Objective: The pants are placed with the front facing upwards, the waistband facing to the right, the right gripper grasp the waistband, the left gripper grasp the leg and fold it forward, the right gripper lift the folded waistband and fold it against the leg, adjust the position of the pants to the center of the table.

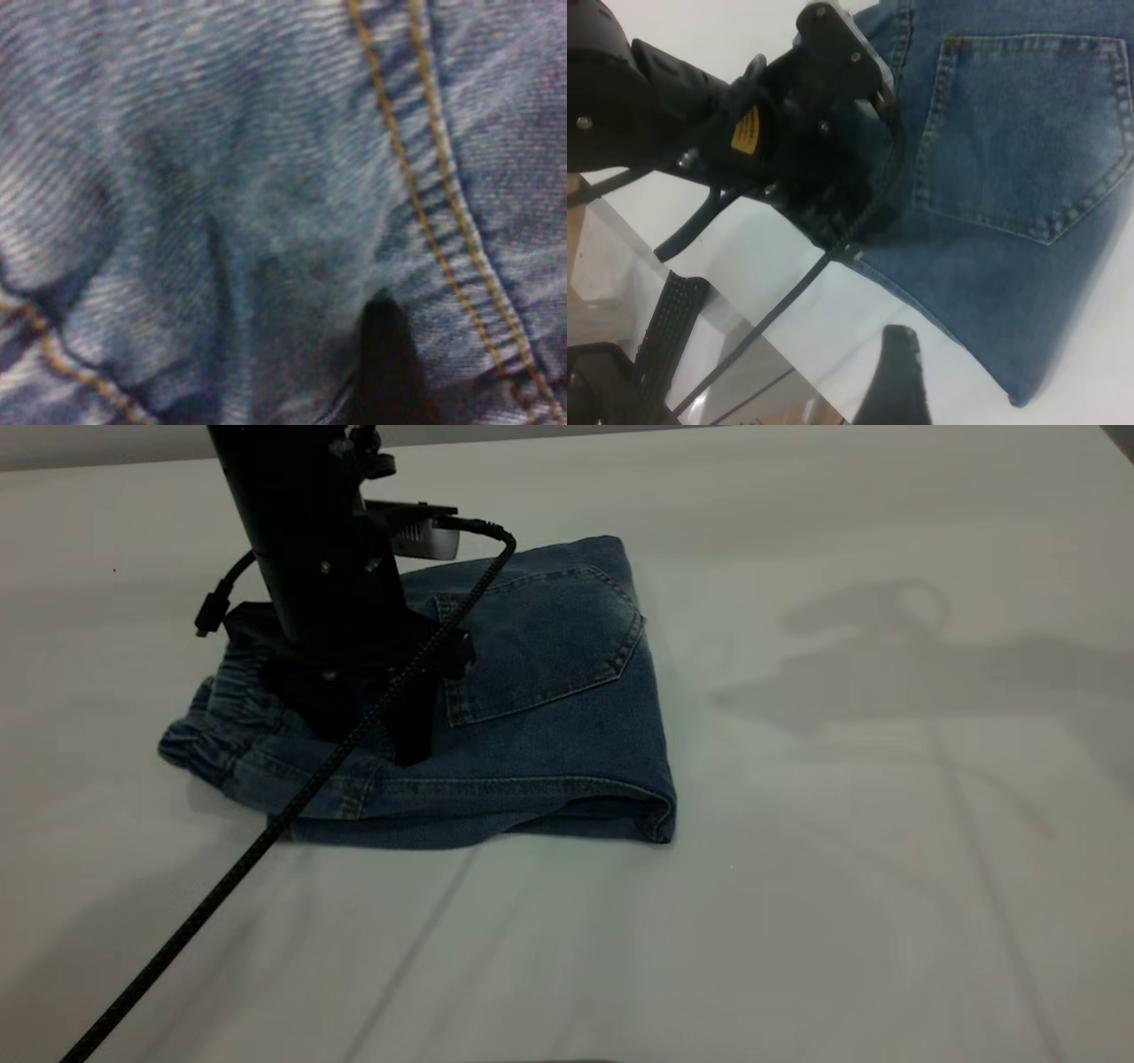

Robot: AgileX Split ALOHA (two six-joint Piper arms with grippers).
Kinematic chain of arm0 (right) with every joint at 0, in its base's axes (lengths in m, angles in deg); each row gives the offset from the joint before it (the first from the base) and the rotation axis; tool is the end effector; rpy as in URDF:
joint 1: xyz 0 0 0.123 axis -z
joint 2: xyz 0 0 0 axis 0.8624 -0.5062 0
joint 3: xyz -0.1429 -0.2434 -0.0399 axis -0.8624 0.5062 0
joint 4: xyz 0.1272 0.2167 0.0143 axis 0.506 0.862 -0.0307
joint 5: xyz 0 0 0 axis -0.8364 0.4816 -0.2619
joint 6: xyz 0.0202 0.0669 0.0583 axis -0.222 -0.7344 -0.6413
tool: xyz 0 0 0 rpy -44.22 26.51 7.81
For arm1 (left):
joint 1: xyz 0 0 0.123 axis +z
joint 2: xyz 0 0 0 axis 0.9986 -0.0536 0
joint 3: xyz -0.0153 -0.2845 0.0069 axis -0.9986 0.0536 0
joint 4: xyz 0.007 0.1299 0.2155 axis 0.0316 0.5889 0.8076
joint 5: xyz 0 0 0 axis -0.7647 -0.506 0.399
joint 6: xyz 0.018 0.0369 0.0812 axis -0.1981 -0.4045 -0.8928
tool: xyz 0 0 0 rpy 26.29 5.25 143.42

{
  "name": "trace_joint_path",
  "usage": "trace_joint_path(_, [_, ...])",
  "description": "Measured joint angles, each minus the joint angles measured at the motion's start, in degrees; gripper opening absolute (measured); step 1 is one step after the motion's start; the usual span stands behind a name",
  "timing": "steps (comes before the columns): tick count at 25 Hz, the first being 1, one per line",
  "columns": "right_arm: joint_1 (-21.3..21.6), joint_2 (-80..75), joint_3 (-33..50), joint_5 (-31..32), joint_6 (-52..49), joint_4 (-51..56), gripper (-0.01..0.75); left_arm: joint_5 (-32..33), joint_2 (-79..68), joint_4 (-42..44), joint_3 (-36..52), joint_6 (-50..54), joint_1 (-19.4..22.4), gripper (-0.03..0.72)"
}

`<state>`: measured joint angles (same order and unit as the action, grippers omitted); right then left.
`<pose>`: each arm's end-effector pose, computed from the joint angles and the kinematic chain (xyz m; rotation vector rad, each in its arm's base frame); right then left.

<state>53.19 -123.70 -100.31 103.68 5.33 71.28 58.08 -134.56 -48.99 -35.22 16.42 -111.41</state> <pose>0.3722 0.1078 0.2343 -0.4200 2.5690 1.1158 0.3602 -0.1717 0.0671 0.5265 3.0851 -0.1275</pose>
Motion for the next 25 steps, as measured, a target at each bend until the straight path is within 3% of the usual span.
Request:
trace_joint_path(7, [0.0,2.7,-1.2,0.6,0.0,0.0,0.544,0.6,4.9,-1.2,0.3,0.1,-0.8,0.404])
trace_joint_path(16, [0.0,12.9,-3.0,8.1,-1.9,-2.8,0.500,5.1,29.3,-1.1,0.5,-4.8,-0.9,0.403])
trace_joint_path(20, [0.0,21.3,-3.0,9.5,-6.4,-8.1,0.482,8.8,41.7,-1.1,0.5,-8.9,-0.9,0.403])
trace_joint_path(25, [0.0,34.8,-3.0,10.8,-16.0,-22.3,0.480,14.4,54.9,-1.1,0.6,-12.2,-0.9,0.401])
